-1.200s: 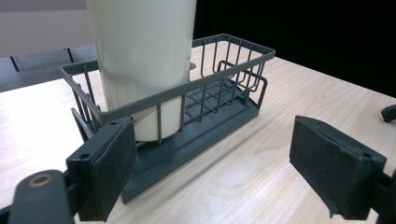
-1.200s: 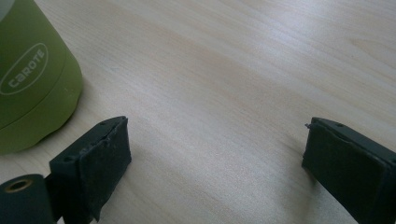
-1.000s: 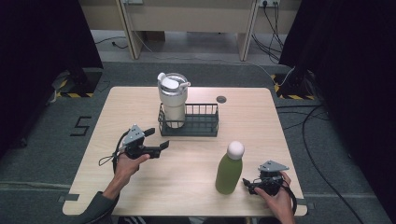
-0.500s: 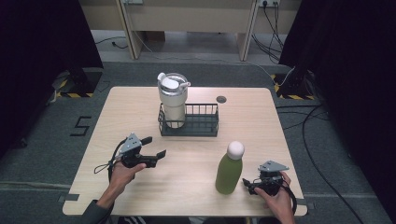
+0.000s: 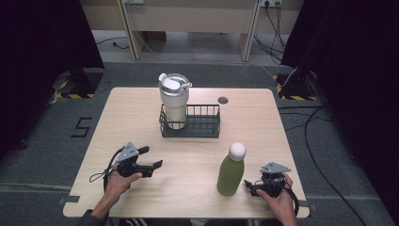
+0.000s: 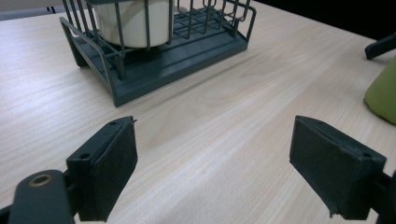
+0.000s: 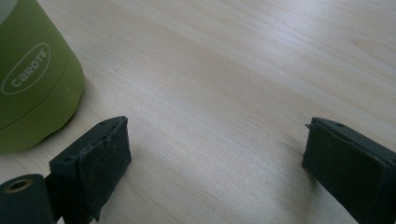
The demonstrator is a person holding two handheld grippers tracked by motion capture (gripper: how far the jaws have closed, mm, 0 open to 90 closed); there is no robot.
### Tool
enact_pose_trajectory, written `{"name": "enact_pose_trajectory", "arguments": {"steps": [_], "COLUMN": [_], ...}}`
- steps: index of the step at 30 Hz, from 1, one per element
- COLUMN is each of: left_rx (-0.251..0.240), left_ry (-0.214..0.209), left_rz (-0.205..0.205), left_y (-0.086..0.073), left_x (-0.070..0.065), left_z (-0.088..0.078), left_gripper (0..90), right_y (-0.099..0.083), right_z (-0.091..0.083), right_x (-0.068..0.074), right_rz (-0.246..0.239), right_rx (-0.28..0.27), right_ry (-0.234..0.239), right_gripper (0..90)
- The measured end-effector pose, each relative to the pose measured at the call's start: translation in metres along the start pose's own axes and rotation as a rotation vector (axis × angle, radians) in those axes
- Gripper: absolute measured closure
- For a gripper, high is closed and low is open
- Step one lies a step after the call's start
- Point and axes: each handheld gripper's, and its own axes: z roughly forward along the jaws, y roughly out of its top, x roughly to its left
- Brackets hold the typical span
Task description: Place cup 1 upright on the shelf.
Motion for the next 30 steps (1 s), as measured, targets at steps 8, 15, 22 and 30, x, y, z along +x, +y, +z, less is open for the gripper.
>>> {"name": "enact_pose_trajectory", "arguments": {"steps": [8,15,22,30], "left_rx": [0.052,0.087,0.123,0.157], "left_ry": [0.009,0.032,0.032,0.012], "left_rz": [0.033,0.027,0.054,0.054], "left_y": [-0.008,-0.018,-0.025,-0.033], "left_x": [-0.003,-0.003,-0.008,-0.008], "left_z": [-0.008,-0.019,-0.025,-0.031], "left_gripper": [14.7,14.7,14.8,14.8], "right_y": [0.000,0.000,0.000,0.000], "right_z": [0.000,0.000,0.000,0.000], "right_x": [0.000,0.000,0.001,0.001], "right_rz": [0.000,0.000,-0.004,-0.005], "right_rx": [0.000,0.000,-0.002,-0.002], "right_ry": [0.000,0.001,0.000,0.000], "right_gripper": [7.7,7.6,7.7,7.6]}}
